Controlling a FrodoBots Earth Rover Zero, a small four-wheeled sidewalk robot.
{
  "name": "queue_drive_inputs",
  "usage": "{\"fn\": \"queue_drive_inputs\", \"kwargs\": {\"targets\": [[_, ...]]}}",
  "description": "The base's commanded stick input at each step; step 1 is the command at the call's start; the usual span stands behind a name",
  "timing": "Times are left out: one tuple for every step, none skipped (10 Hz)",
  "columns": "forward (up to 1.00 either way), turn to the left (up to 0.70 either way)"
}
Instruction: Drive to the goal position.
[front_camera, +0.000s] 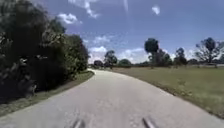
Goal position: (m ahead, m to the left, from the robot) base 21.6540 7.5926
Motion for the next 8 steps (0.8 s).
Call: {"fn": "queue_drive_inputs", "kwargs": {"targets": [[0.50, 0.00], [0.50, 0.00], [0.50, 0.00], [0.50, 0.00], [0.50, 0.00], [0.50, 0.00], [0.50, 0.00], [0.50, 0.00]]}}
